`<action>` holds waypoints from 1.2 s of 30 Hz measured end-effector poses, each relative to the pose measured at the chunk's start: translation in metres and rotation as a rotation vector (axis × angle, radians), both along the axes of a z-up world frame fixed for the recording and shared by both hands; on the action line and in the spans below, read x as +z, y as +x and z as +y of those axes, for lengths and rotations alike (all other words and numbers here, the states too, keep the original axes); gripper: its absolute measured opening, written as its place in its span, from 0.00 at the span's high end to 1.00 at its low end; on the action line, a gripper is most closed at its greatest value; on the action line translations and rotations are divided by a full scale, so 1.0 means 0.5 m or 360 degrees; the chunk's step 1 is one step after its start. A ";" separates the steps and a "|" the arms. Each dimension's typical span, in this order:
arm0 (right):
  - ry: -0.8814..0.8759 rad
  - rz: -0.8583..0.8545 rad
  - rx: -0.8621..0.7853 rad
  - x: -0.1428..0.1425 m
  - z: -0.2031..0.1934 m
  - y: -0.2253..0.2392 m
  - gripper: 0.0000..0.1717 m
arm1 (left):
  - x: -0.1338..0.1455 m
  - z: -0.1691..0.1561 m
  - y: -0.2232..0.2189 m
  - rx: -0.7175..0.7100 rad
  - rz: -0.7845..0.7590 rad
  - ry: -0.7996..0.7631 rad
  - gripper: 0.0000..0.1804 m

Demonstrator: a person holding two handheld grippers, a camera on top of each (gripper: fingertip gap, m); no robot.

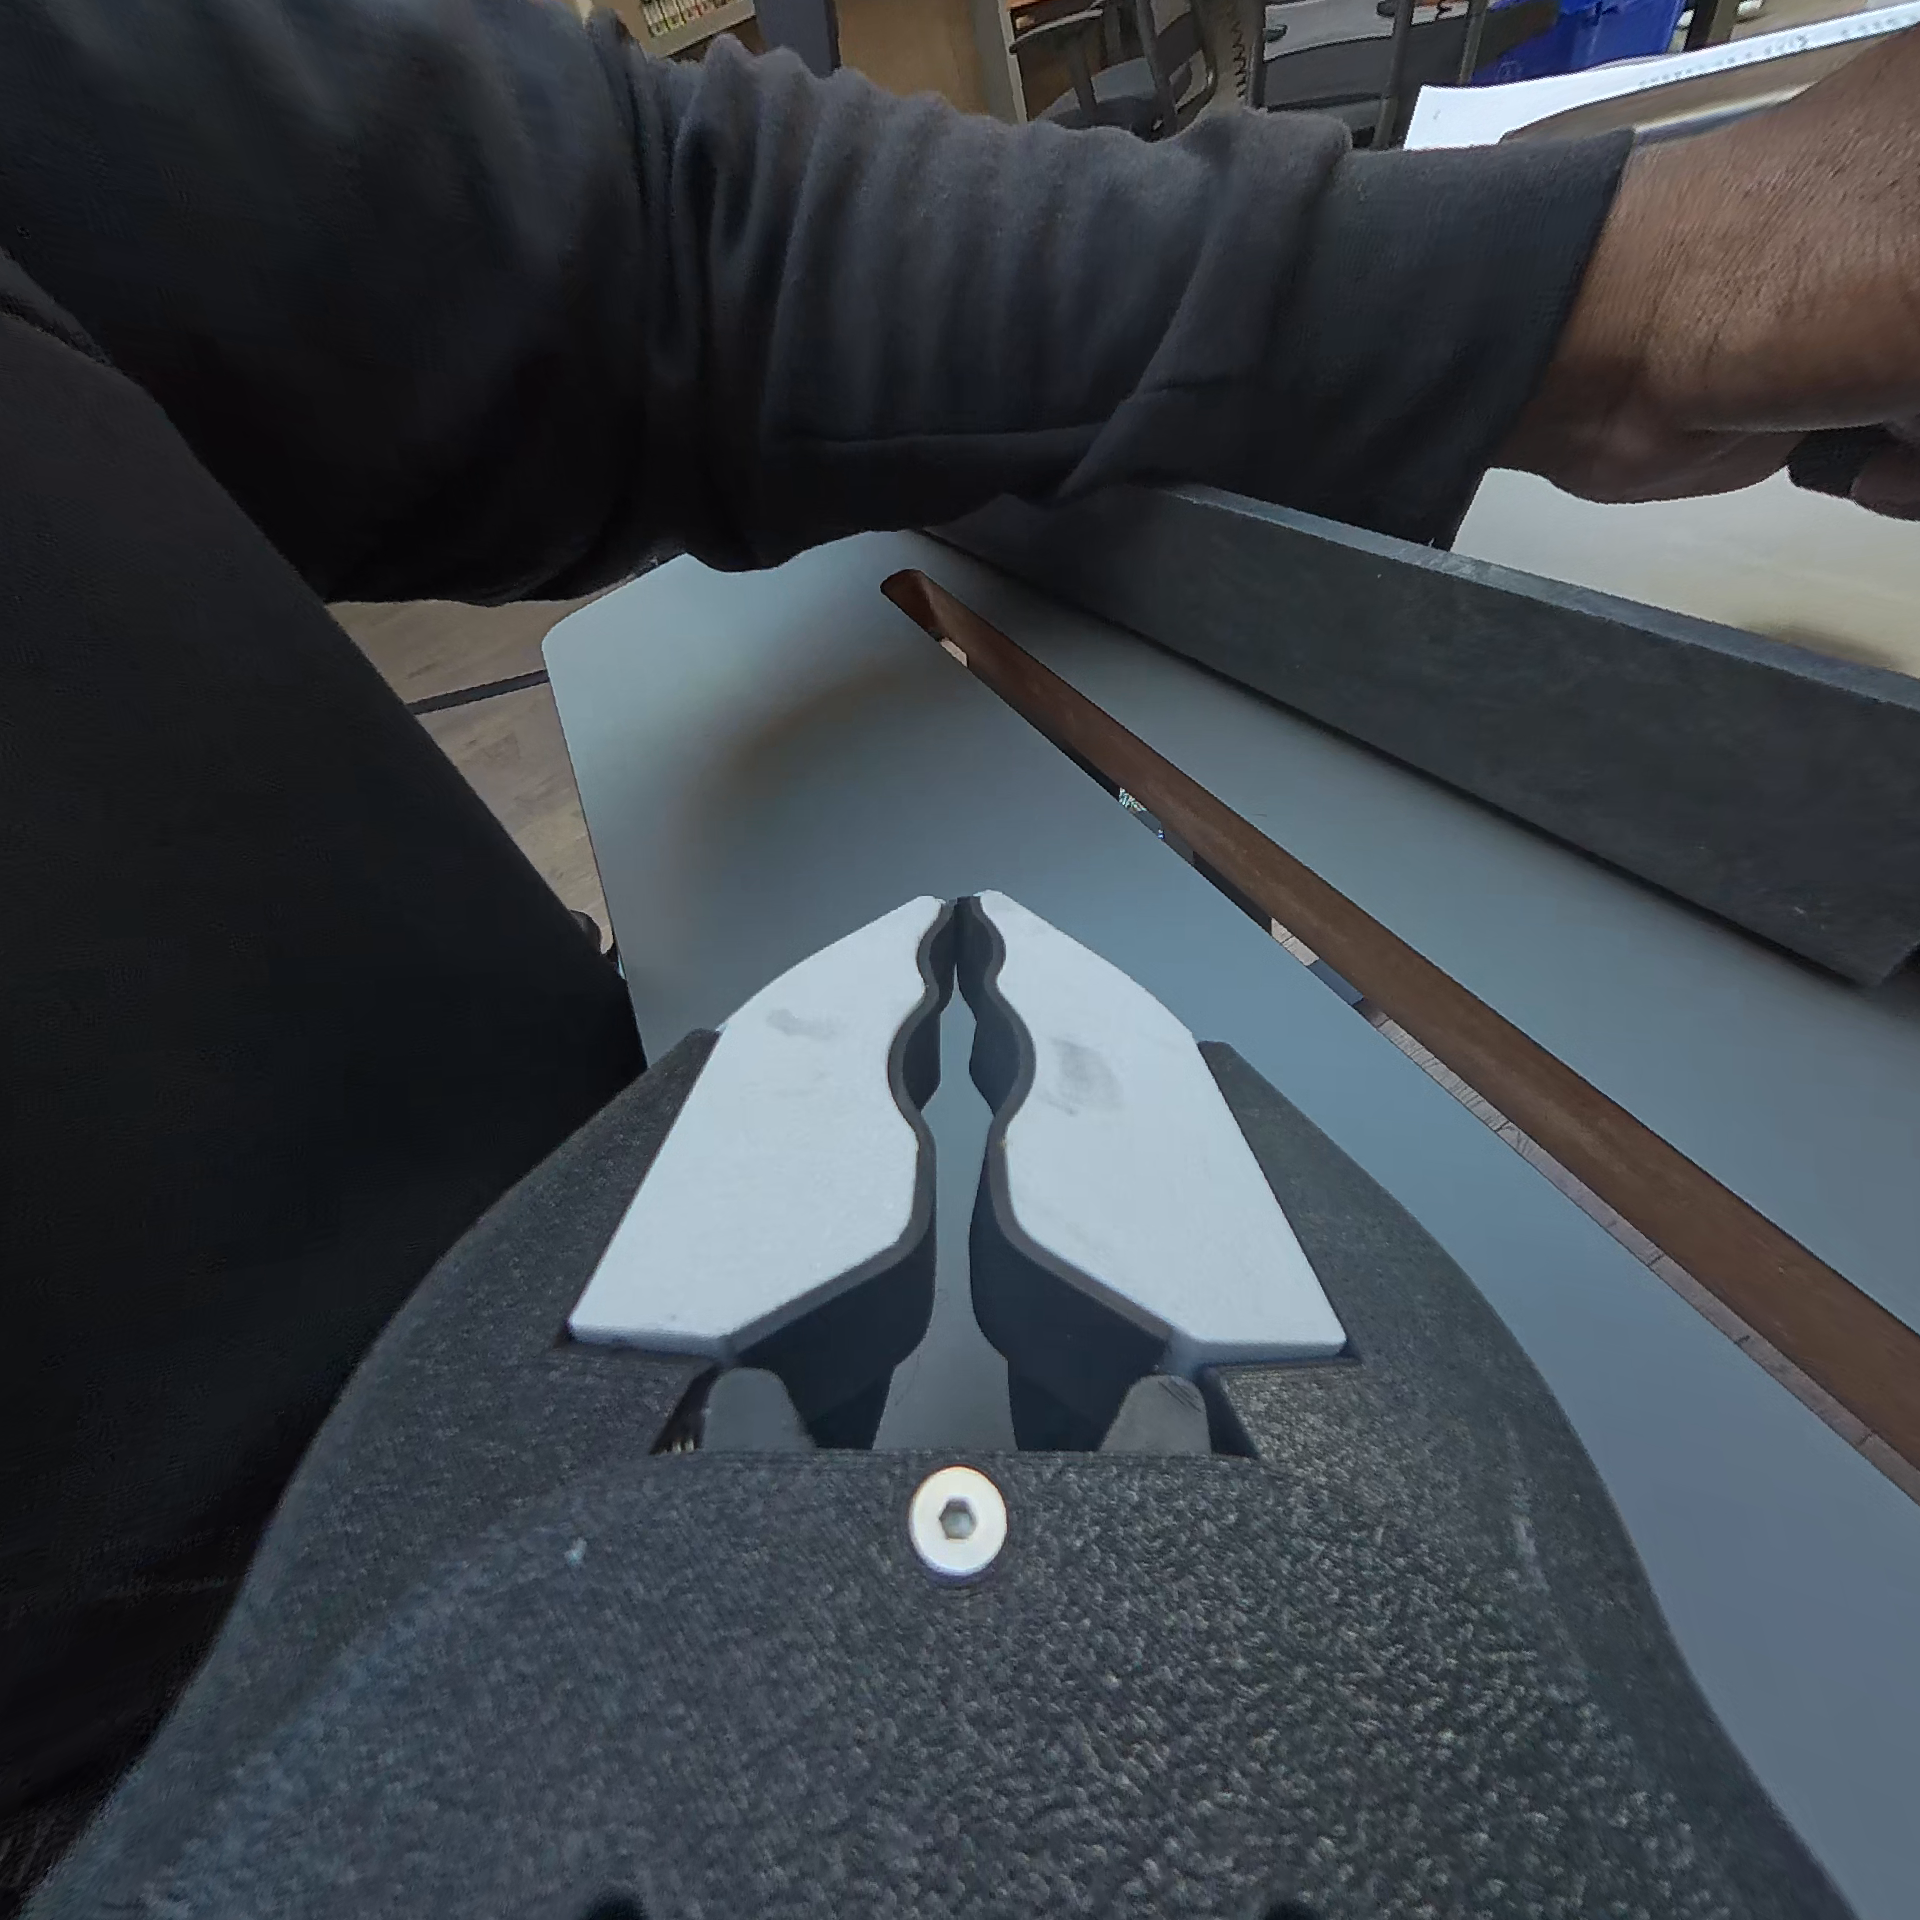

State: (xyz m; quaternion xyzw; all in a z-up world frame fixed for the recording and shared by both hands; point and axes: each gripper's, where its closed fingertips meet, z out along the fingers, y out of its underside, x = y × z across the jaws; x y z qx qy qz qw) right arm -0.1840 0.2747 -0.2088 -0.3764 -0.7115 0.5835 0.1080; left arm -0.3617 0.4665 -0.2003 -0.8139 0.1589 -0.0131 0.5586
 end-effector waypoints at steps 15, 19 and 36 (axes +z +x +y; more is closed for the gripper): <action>-0.0011 -0.0058 0.0009 -0.006 -0.002 -0.003 1.00 | 0.034 -0.085 0.018 -0.0156 -0.0197 -0.0094 0.91; -0.0017 -0.0034 0.0022 -0.002 -0.003 0.000 1.00 | 0.003 -0.096 0.057 -0.0202 -0.0164 -0.0141 0.90; -0.0009 -0.0079 0.0014 -0.009 -0.003 -0.005 1.00 | 0.017 -0.018 0.109 -0.0413 0.0333 0.0337 0.95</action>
